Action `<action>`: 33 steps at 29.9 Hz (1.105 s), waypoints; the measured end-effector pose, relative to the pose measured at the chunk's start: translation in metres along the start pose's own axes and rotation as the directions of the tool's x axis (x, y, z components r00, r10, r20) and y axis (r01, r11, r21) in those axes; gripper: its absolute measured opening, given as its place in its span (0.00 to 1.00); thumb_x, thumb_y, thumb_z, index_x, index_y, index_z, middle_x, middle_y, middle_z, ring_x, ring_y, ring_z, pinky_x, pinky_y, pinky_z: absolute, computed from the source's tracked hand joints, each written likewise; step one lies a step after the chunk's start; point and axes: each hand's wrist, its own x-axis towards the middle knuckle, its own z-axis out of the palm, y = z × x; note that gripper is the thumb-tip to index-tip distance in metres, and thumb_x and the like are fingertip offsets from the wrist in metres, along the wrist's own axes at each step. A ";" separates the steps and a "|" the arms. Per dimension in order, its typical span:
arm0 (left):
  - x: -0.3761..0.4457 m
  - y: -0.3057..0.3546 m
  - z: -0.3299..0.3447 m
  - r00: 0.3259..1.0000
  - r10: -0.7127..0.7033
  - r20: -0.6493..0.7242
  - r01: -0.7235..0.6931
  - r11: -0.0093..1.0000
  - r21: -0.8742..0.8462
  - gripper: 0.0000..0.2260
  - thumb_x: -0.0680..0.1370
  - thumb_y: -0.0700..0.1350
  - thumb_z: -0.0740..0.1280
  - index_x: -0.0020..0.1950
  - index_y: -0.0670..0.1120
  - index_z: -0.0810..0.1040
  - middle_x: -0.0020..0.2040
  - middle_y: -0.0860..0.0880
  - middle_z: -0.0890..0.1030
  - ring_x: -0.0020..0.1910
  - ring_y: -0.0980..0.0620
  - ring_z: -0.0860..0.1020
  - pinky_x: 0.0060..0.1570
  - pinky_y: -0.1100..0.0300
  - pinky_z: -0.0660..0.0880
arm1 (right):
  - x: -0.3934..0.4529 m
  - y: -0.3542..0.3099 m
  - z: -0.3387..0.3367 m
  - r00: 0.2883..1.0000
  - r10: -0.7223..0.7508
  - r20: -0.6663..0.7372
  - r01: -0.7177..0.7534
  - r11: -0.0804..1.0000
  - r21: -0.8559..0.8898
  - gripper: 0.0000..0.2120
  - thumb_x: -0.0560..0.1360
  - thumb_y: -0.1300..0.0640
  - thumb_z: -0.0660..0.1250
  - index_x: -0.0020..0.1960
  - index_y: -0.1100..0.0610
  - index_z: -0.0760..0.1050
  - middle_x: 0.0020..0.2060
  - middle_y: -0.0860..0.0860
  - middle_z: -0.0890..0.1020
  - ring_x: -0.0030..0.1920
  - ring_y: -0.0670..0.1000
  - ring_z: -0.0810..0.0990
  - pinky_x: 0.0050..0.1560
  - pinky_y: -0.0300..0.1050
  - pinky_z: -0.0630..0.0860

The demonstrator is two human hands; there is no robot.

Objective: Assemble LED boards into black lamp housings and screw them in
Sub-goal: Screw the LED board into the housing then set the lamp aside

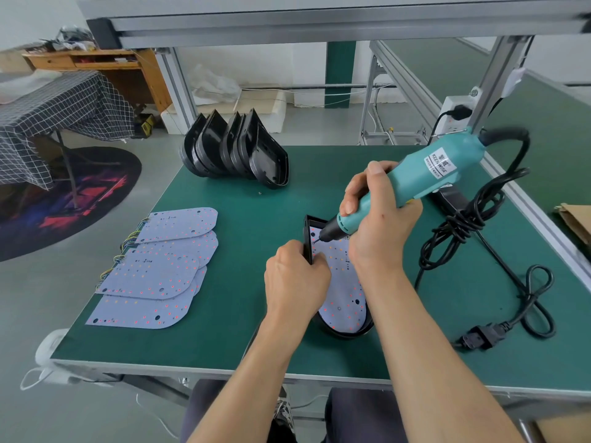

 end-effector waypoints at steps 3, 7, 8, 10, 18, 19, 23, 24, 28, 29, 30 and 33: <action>0.000 0.001 0.000 1.000 0.005 0.006 -0.005 1.000 0.005 0.18 0.77 0.46 0.67 0.34 0.45 0.61 0.27 0.50 0.65 0.34 0.35 0.78 0.31 0.54 0.66 | 0.000 0.000 0.001 1.000 0.004 0.009 -0.004 1.000 -0.021 0.07 0.75 0.57 0.68 0.39 0.52 0.72 0.28 0.54 0.75 0.24 0.54 0.67 0.31 0.44 0.69; -0.001 0.001 -0.001 1.000 0.007 0.000 -0.007 1.000 0.024 0.18 0.77 0.46 0.67 0.33 0.45 0.61 0.26 0.50 0.65 0.32 0.38 0.71 0.30 0.55 0.64 | -0.001 0.000 0.002 1.000 0.006 0.011 -0.006 1.000 -0.024 0.07 0.75 0.57 0.68 0.40 0.52 0.72 0.28 0.53 0.74 0.24 0.54 0.68 0.31 0.45 0.69; -0.001 0.001 -0.001 1.000 0.005 0.003 -0.005 1.000 0.021 0.18 0.77 0.46 0.67 0.33 0.45 0.61 0.26 0.50 0.65 0.31 0.37 0.72 0.30 0.54 0.65 | -0.001 0.000 0.001 1.000 0.006 0.011 -0.006 1.000 -0.022 0.07 0.75 0.57 0.69 0.40 0.53 0.72 0.28 0.53 0.74 0.24 0.54 0.68 0.31 0.45 0.69; -0.001 0.001 -0.002 1.000 0.000 0.009 0.000 1.000 0.013 0.18 0.77 0.46 0.67 0.33 0.45 0.61 0.26 0.50 0.65 0.33 0.35 0.78 0.31 0.53 0.67 | -0.002 0.000 0.001 1.000 0.009 0.009 -0.009 1.000 -0.022 0.07 0.75 0.57 0.68 0.41 0.54 0.72 0.28 0.53 0.74 0.24 0.54 0.68 0.31 0.45 0.69; -0.002 0.001 -0.004 0.999 -0.022 0.038 0.023 1.000 -0.014 0.17 0.78 0.47 0.67 0.35 0.44 0.63 0.29 0.47 0.69 0.35 0.36 0.81 0.35 0.47 0.76 | -0.002 -0.001 0.001 0.997 -0.004 0.077 0.005 1.000 -0.011 0.06 0.76 0.55 0.69 0.42 0.54 0.75 0.32 0.56 0.78 0.25 0.54 0.69 0.32 0.45 0.69; -0.002 0.001 -0.004 0.999 -0.022 0.041 0.023 1.000 -0.017 0.17 0.78 0.47 0.67 0.35 0.44 0.63 0.29 0.47 0.69 0.35 0.36 0.81 0.35 0.48 0.76 | -0.002 -0.001 0.001 0.996 -0.006 0.090 0.006 1.000 -0.005 0.05 0.76 0.55 0.69 0.43 0.54 0.76 0.33 0.57 0.79 0.25 0.54 0.70 0.32 0.46 0.69; 0.001 0.003 -0.003 0.997 -0.012 0.070 0.014 0.999 -0.030 0.17 0.76 0.46 0.67 0.34 0.45 0.61 0.28 0.49 0.67 0.30 0.38 0.70 0.31 0.52 0.71 | 0.002 -0.005 -0.004 0.998 0.009 0.059 -0.009 1.000 0.009 0.07 0.76 0.53 0.71 0.45 0.56 0.77 0.35 0.57 0.79 0.26 0.55 0.71 0.34 0.47 0.70; 0.002 0.004 -0.003 0.997 -0.012 0.081 0.015 1.000 -0.028 0.17 0.76 0.46 0.67 0.34 0.45 0.61 0.27 0.49 0.66 0.29 0.40 0.68 0.31 0.53 0.70 | 0.003 -0.007 -0.006 0.999 0.010 0.046 -0.010 1.000 0.013 0.07 0.76 0.53 0.71 0.45 0.57 0.77 0.35 0.57 0.79 0.27 0.55 0.71 0.34 0.47 0.70; 0.008 -0.005 -0.002 0.991 -0.081 0.106 0.079 0.997 0.028 0.18 0.76 0.45 0.67 0.33 0.45 0.61 0.27 0.50 0.66 0.29 0.41 0.68 0.30 0.57 0.66 | 0.004 -0.018 -0.012 0.998 -0.041 0.039 0.040 0.999 0.036 0.05 0.77 0.55 0.70 0.45 0.56 0.77 0.33 0.56 0.78 0.27 0.54 0.71 0.34 0.46 0.70; 0.009 -0.008 -0.003 0.989 -0.102 0.104 0.100 0.995 0.024 0.18 0.76 0.45 0.68 0.32 0.45 0.61 0.26 0.51 0.65 0.28 0.44 0.66 0.29 0.58 0.64 | 0.006 -0.023 -0.014 0.998 -0.058 0.038 0.056 0.997 0.056 0.05 0.77 0.55 0.70 0.45 0.56 0.77 0.33 0.56 0.78 0.27 0.53 0.71 0.33 0.45 0.70; 0.009 -0.010 -0.003 0.989 -0.111 0.101 0.109 0.994 0.025 0.20 0.77 0.47 0.69 0.32 0.45 0.61 0.25 0.52 0.64 0.27 0.47 0.65 0.28 0.59 0.62 | 0.009 -0.028 -0.017 0.997 -0.065 0.028 0.063 0.994 0.087 0.05 0.77 0.55 0.69 0.45 0.56 0.76 0.33 0.55 0.78 0.26 0.52 0.71 0.32 0.44 0.70; 0.009 -0.006 -0.007 0.988 -0.106 0.111 0.101 0.994 0.053 0.25 0.77 0.57 0.70 0.31 0.45 0.64 0.24 0.53 0.66 0.27 0.48 0.66 0.27 0.58 0.63 | 0.014 -0.036 -0.037 0.999 0.016 -0.042 -0.006 0.973 0.230 0.06 0.80 0.54 0.68 0.46 0.56 0.76 0.33 0.52 0.77 0.27 0.49 0.70 0.31 0.42 0.68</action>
